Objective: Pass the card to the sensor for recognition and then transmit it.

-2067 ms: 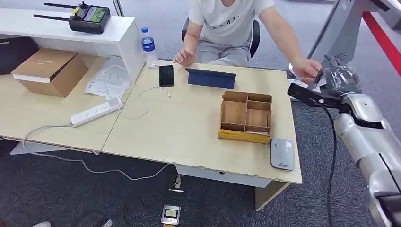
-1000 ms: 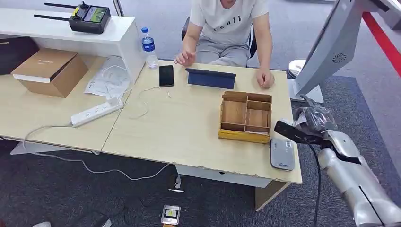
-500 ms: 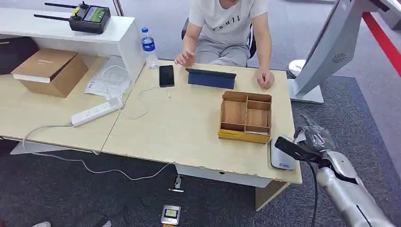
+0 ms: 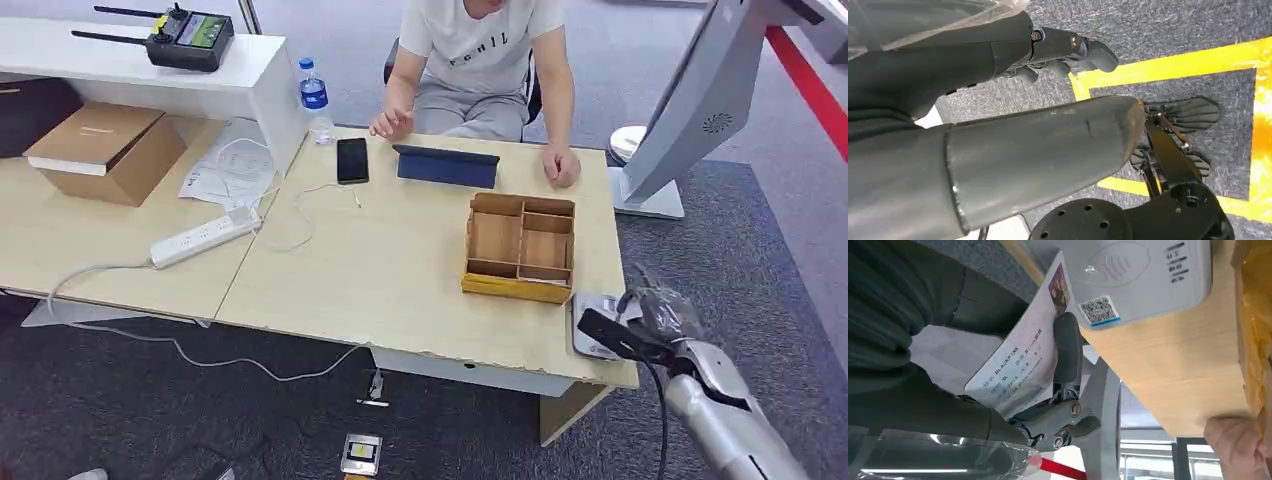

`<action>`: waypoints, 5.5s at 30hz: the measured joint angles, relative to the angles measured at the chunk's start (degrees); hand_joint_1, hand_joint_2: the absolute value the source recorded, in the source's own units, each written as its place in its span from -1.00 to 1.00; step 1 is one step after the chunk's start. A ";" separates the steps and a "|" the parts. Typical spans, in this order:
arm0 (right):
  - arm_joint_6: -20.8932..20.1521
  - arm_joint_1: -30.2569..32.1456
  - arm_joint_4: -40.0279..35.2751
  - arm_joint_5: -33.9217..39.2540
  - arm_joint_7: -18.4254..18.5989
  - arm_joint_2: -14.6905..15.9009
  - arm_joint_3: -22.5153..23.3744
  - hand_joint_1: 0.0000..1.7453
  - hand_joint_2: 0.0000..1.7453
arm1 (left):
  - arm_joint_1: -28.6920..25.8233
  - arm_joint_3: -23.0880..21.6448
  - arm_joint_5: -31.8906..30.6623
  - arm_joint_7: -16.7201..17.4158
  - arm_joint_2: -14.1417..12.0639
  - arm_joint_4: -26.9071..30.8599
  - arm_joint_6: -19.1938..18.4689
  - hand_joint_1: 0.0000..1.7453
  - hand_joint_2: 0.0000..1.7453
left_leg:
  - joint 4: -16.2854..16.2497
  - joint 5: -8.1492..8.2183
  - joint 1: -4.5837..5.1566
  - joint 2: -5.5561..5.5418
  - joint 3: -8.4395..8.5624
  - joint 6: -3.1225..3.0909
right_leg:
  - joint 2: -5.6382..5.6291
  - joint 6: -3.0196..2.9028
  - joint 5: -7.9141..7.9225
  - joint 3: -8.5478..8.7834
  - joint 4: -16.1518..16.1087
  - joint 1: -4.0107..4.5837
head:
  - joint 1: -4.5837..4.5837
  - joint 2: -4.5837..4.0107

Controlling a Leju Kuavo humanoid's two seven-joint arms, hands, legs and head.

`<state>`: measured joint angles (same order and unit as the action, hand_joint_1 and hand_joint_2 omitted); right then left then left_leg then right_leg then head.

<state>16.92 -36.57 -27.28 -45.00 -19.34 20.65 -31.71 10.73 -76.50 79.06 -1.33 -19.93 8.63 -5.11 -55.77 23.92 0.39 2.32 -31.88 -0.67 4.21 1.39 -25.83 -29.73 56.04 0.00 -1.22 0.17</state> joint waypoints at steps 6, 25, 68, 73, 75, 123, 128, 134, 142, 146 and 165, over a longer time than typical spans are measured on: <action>0.59 0.59 0.00 0.11 -0.46 -0.63 -0.11 1.00 1.00 | 0.06 0.00 0.35 0.37 0.20 0.00 0.90 -1.00 -1.00 | 0.00 0.00 0.00 0.03 0.04 0.00 | -0.02 0.00 0.00 0.02 0.00 0.01 | 0.02 0.00; 1.44 1.15 -1.90 0.96 0.66 -0.02 -0.15 1.00 1.00 | 0.07 0.00 -1.16 -1.23 0.24 0.00 -0.50 -1.00 -1.00 | -0.01 -0.04 -0.01 0.06 0.07 -0.04 | -0.04 0.00 0.09 0.11 0.01 -0.01 | 0.00 0.00; -6.32 -26.67 -3.17 -13.40 7.67 -8.72 -6.56 1.00 1.00 | 0.54 -2.84 -6.08 -4.48 0.02 0.00 -2.29 -1.00 -1.00 | -0.01 -0.12 -0.03 0.10 -0.09 0.03 | -0.07 -0.07 0.13 -0.08 0.05 0.07 | 0.00 0.00; -6.36 -27.11 -1.09 -13.95 8.31 -9.81 -7.56 1.00 1.00 | 0.54 -2.99 -6.05 -4.88 0.02 0.00 -2.27 -1.00 -1.00 | -0.02 -0.11 -0.02 0.10 -0.09 0.03 | -0.07 -0.06 0.14 -0.10 0.04 0.05 | 0.00 0.00; -6.34 -27.10 -0.52 -13.97 8.42 -10.12 -7.80 1.00 1.00 | 0.54 -3.08 -6.03 -4.87 0.02 0.00 -2.27 -1.00 -1.00 | -0.02 -0.11 -0.02 0.10 -0.10 0.03 | -0.07 -0.06 0.14 -0.11 0.04 0.05 | 0.00 0.00; -4.57 -27.09 3.72 -18.93 8.81 -13.73 -8.61 -1.00 -1.00 | 0.39 -3.30 -4.18 -2.54 0.26 0.00 -1.07 -1.00 -1.00 | -0.02 -0.12 -0.02 0.11 -0.09 0.03 | -0.08 -0.07 0.14 -0.12 0.05 0.07 | 0.00 0.00; -4.55 -27.08 3.72 -18.91 8.81 -14.01 -8.48 -1.00 -1.00 | 0.39 -3.32 -4.15 -2.47 0.33 0.00 -1.07 -1.00 -1.00 | -0.02 -0.12 -0.02 0.12 -0.09 0.03 | -0.08 -0.07 0.14 -0.12 0.05 0.07 | 0.00 0.00; -4.37 -27.09 3.76 -19.08 8.81 -14.12 -8.41 -1.00 -1.00 | 0.39 -3.32 -4.15 -2.47 0.44 0.00 -1.05 -1.00 -1.00 | -0.02 -0.12 -0.02 0.11 -0.09 0.03 | -0.08 -0.07 0.14 -0.12 0.04 0.07 | 0.00 0.00; -3.96 -27.09 4.26 -19.26 8.81 -14.12 -8.13 -1.00 -1.00 | 0.39 -3.32 -4.35 -2.84 0.61 0.00 -0.90 -1.00 -1.00 | -0.02 -0.12 -0.02 0.11 -0.09 0.03 | -0.08 -0.07 0.14 -0.13 0.04 0.07 | 0.00 0.00; -3.72 -27.10 4.48 -19.58 8.72 -14.03 -7.37 -1.00 -1.00 | 0.38 -3.32 -4.42 -3.04 0.76 0.00 -0.90 -1.00 -1.00 | -0.02 -0.12 -0.02 0.11 -0.10 0.03 | -0.08 -0.07 0.14 -0.13 0.04 0.07 | 0.00 0.00; -26.80 -9.73 -43.48 -4.08 14.91 4.88 1.97 -1.00 -1.00 | -0.28 -3.21 -1.44 -2.25 0.42 -0.07 -1.01 -1.00 -1.00 | -0.07 -0.04 -0.05 0.31 -0.03 -0.05 | -0.26 -0.01 0.20 -0.06 -0.14 0.05 | 0.00 0.00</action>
<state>-9.88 -46.30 -70.76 -49.09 -4.44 25.53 -29.75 10.45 -79.71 77.62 -3.58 -19.52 8.57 -6.12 -55.85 23.89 0.34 2.63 -31.91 -0.71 3.95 1.38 -25.63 -29.80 55.90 0.05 -1.22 0.17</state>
